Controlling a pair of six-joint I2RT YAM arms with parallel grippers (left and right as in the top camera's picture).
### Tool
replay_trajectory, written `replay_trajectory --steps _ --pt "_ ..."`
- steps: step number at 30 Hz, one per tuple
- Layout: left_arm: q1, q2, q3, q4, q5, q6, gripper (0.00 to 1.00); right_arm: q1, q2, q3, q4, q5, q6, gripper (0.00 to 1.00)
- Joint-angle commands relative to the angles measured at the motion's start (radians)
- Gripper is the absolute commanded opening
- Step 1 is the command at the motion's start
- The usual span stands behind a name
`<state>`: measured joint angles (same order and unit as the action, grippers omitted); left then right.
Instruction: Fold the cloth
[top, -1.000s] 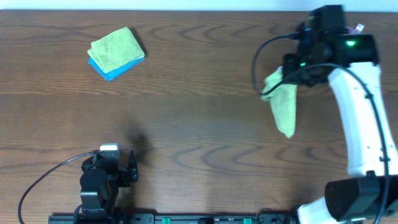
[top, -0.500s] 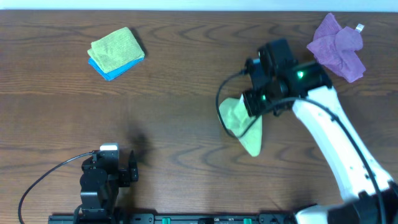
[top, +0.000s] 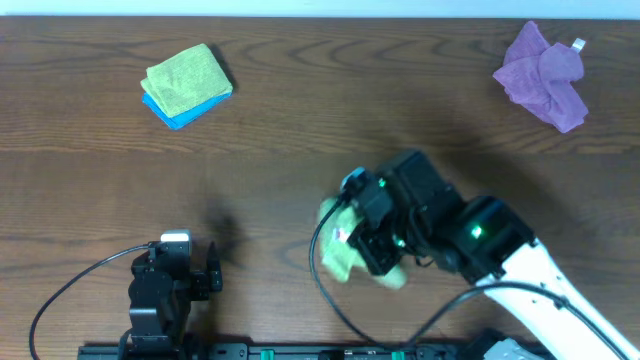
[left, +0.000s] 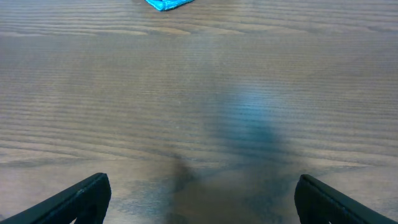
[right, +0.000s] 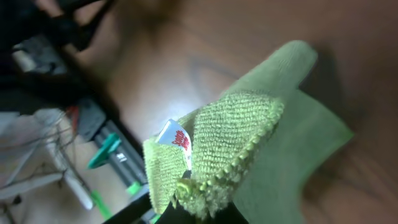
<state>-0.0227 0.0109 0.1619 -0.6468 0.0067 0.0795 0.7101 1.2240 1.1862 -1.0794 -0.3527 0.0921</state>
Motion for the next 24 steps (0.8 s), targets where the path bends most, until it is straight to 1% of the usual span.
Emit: replay_trajectory --steps 1,5,11,15,18,19,20,21,22,23,24 --pt "0.003 -0.007 -0.007 -0.004 -0.015 0.010 0.95 0.026 -0.008 -0.002 0.004 -0.019 0.061 0.01" --pt "0.003 -0.007 -0.007 -0.004 -0.014 0.010 0.95 0.021 -0.007 -0.002 0.027 0.010 0.060 0.02" --pt "0.003 -0.007 -0.007 -0.004 -0.014 0.010 0.95 -0.026 0.033 -0.005 0.138 0.212 0.060 0.02" --pt "0.003 -0.007 -0.007 -0.004 -0.014 0.010 0.95 -0.108 0.153 -0.005 0.245 0.343 0.049 0.02" --pt "0.003 -0.007 -0.007 -0.004 -0.014 0.010 0.96 -0.211 0.297 -0.005 0.402 0.536 0.066 0.02" --pt "0.003 -0.007 -0.007 -0.004 -0.014 0.010 0.95 -0.250 0.345 -0.003 0.472 0.642 0.092 0.07" --pt "0.003 -0.007 -0.007 -0.004 -0.015 0.010 0.95 -0.287 0.387 0.003 0.530 0.745 0.122 0.28" --pt "0.003 -0.007 -0.007 -0.004 -0.014 0.010 0.95 -0.322 0.420 0.019 0.569 0.824 0.143 0.40" --pt "0.003 -0.007 -0.007 -0.004 -0.015 0.010 0.95 -0.348 0.439 0.039 0.583 0.862 0.148 0.51" --pt "0.003 -0.007 -0.007 -0.004 -0.015 0.010 0.95 -0.372 0.451 0.064 0.582 0.877 0.147 0.68" --pt "0.003 -0.007 -0.007 -0.004 -0.014 0.010 0.95 -0.400 0.455 0.096 0.574 0.877 0.146 0.87"
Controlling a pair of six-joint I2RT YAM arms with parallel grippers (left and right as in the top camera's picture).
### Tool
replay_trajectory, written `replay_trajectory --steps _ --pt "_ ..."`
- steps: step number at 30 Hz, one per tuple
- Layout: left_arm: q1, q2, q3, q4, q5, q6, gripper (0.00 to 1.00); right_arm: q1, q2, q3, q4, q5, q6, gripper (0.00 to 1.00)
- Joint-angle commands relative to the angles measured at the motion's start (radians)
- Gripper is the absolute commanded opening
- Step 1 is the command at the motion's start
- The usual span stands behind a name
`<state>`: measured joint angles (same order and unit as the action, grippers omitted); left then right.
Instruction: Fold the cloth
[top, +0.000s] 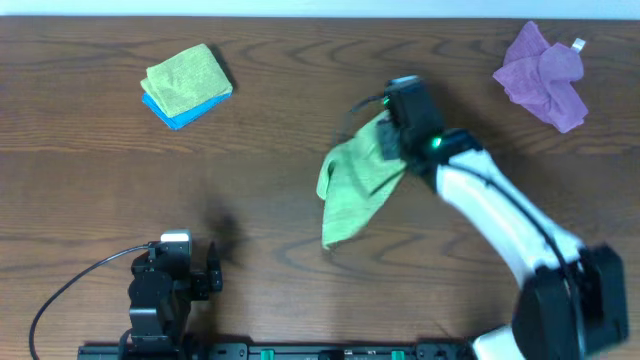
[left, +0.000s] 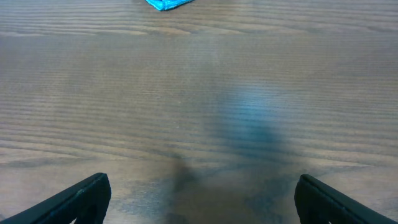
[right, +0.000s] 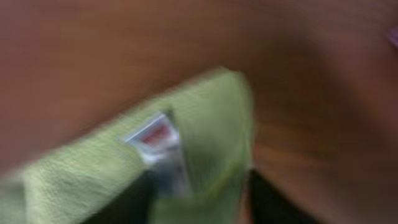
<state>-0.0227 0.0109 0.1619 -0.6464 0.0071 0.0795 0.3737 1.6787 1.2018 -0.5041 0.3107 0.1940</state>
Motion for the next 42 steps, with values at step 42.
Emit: replay_trajectory --steps 42 --pt "0.003 -0.007 -0.007 -0.005 -0.015 0.010 0.95 -0.005 0.341 0.191 -0.138 -0.819 0.225 0.69"
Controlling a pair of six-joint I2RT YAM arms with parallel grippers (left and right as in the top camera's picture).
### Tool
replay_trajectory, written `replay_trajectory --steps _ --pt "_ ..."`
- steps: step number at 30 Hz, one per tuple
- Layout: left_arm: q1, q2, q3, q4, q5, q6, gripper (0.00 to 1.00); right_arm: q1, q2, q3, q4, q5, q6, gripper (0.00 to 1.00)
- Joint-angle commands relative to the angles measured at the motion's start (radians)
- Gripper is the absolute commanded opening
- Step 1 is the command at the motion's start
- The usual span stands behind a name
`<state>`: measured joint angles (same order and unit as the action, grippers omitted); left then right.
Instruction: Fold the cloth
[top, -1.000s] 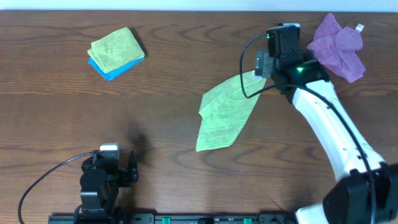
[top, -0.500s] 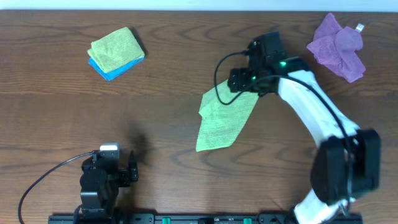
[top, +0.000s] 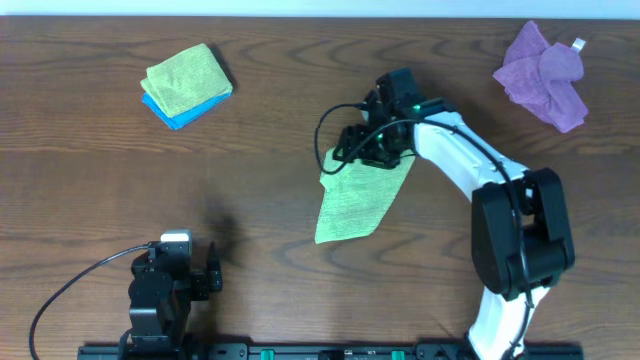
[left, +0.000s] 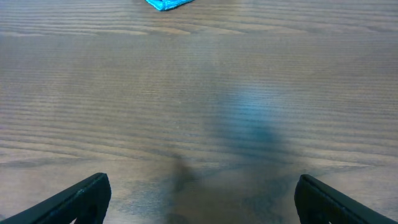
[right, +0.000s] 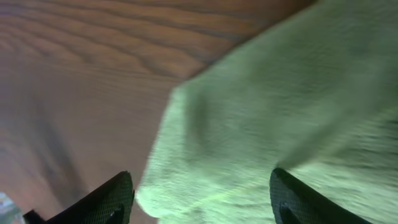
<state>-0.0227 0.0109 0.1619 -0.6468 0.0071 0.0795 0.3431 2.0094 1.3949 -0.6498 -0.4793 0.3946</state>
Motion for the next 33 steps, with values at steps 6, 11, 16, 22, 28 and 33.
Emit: replay_trajectory --steps 6,11,16,22,28,33 --pt "0.003 -0.007 -0.007 -0.004 -0.015 0.010 0.95 0.061 0.032 -0.002 0.011 -0.018 0.024 0.69" --pt "0.003 -0.007 -0.007 -0.004 -0.015 0.010 0.95 0.063 0.039 -0.002 0.014 0.007 0.024 0.65" --pt "0.003 -0.007 -0.007 -0.004 -0.015 0.010 0.95 0.064 0.039 -0.002 0.017 0.021 0.023 0.54" --pt "0.003 -0.007 -0.007 -0.004 -0.015 0.010 0.95 0.069 0.039 -0.002 0.027 0.048 0.018 0.54" --pt "0.003 -0.007 -0.007 -0.004 -0.015 0.010 0.95 0.074 0.039 -0.002 0.040 0.065 0.016 0.47" --pt "0.003 -0.007 -0.007 -0.004 -0.015 0.010 0.95 0.079 0.046 -0.002 0.050 0.090 0.008 0.49"
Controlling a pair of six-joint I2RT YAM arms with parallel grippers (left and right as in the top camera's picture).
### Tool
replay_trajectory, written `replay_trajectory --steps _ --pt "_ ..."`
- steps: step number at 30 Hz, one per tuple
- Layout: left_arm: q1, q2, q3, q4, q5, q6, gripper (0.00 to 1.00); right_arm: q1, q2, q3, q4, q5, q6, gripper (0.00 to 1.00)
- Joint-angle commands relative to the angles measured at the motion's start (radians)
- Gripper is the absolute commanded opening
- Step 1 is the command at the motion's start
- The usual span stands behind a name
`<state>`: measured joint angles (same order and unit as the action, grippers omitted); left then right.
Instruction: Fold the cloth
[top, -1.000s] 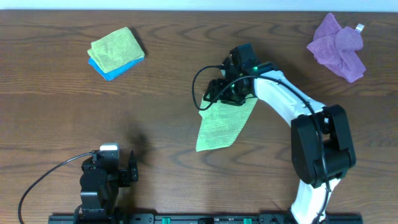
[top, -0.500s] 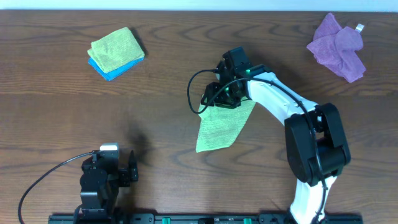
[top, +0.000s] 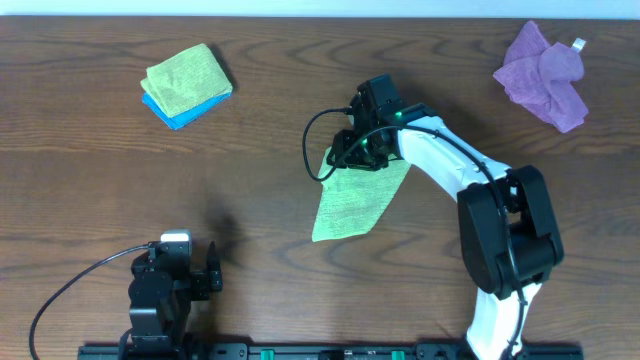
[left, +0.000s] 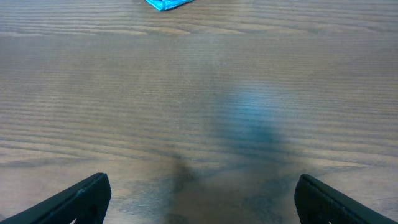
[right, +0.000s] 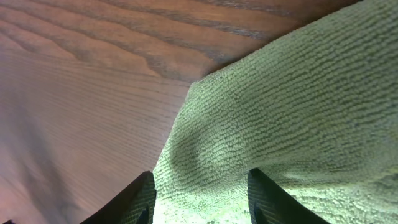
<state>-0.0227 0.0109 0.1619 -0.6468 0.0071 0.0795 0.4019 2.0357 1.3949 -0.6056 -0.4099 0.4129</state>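
The green cloth (top: 350, 205) lies spread on the brown table, a long shape running from upper right to lower left. My right gripper (top: 358, 152) sits low at its upper left end. In the right wrist view the right gripper (right: 202, 202) has its fingers pressed in on a raised ridge of the green cloth (right: 280, 112), shut on it. My left gripper (top: 172, 262) rests at the table's near left. It stands open over bare wood in its own view, the left gripper (left: 202, 199) holding nothing.
A folded yellow-green cloth on a blue one (top: 187, 83) lies at the far left; the blue edge (left: 166, 4) shows in the left wrist view. A crumpled purple cloth (top: 545, 75) lies at the far right. A black cable loops beside the right gripper.
My right gripper has shifted a little left along the cloth's upper end, and its fingers have drawn closer together onto a ridge of the cloth. The left arm has not moved.
My right gripper first held the bunched green cloth near the table's front. Then it held the cloth, hanging, farther back at the table's middle. Then the cloth lay spread out with the jaws wide over its upper end. Now they grip that end.
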Motion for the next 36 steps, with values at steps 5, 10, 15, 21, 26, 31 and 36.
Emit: replay_trajectory --steps 5,10,15,21,26,31,36 --pt "0.003 -0.007 -0.007 -0.004 -0.015 0.010 0.95 0.023 0.045 -0.002 0.008 0.021 -0.010 0.45" --pt "0.003 -0.007 -0.007 -0.004 -0.015 0.010 0.95 0.023 0.046 -0.002 0.017 0.021 -0.010 0.10" --pt "0.003 -0.007 -0.007 -0.004 -0.015 0.010 0.95 0.024 0.040 0.000 0.035 0.013 -0.029 0.01" --pt "0.003 -0.007 -0.007 -0.004 -0.015 0.010 0.95 0.032 -0.004 0.011 0.072 0.013 -0.058 0.01" --pt "0.003 -0.007 -0.007 -0.004 -0.015 0.010 0.95 0.059 -0.039 0.050 0.088 0.013 -0.092 0.01" --pt "0.003 -0.007 -0.007 -0.004 -0.015 0.010 0.95 0.098 -0.039 0.093 0.121 0.014 -0.127 0.01" --pt "0.003 -0.007 -0.007 -0.004 -0.015 0.010 0.95 0.139 -0.038 0.101 0.227 0.022 -0.137 0.01"
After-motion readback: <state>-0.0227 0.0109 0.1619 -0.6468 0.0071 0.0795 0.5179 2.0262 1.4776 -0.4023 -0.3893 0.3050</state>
